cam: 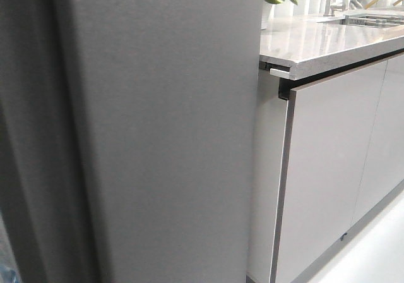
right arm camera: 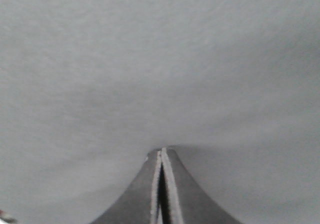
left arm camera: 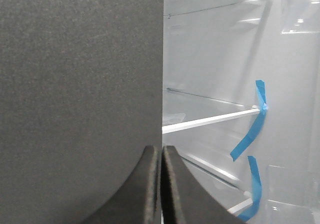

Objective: Close fridge door

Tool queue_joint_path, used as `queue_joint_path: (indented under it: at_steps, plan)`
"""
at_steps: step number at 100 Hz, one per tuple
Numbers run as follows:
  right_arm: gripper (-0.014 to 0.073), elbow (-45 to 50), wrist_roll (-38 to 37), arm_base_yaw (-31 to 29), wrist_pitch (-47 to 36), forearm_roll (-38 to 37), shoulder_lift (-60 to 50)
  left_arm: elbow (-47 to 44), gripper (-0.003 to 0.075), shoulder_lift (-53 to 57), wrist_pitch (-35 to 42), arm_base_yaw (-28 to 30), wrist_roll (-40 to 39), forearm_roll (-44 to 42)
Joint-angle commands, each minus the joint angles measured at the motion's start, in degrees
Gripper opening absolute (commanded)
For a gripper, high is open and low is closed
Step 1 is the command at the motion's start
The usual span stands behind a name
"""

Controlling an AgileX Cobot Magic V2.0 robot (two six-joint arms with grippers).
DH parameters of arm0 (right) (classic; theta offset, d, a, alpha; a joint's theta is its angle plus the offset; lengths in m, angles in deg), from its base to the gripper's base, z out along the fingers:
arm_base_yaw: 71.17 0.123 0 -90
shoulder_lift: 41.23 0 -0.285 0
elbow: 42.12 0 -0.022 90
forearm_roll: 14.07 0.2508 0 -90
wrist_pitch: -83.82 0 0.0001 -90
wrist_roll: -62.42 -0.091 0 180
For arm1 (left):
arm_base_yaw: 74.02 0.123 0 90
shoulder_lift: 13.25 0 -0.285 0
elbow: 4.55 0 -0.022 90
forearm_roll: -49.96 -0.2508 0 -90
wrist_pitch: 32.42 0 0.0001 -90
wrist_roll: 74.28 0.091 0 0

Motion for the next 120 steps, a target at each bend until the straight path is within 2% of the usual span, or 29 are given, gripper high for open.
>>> queue_joint_path:
  at_steps: [1, 50, 82, 120]
  plan:
    - [-0.0046, -1.9, 4.4, 1.0, -4.2, 2.2, -0.4, -2.0, -0.0020, 0.6, 4.3, -0.1, -0.2, 0.2]
    - [-0.0046, -1.9, 18.8, 8.3, -14.2, 2.0, 5.2, -2.0, -0.0020, 0.6, 4.3, -0.1, -0.2, 0.2]
    - [-0.0046, -2.4, 25.1, 8.8, -20.4, 1.6, 10.9, -2.0, -0.0020, 0.6, 4.3, -0.1, -0.2, 0.2]
    - [-0.0046, -17.9, 25.5, 9.8, -18.8, -1.5, 23.2, -2.0, -0.0020, 0.6, 4.3, -0.1, -0.2, 0.2]
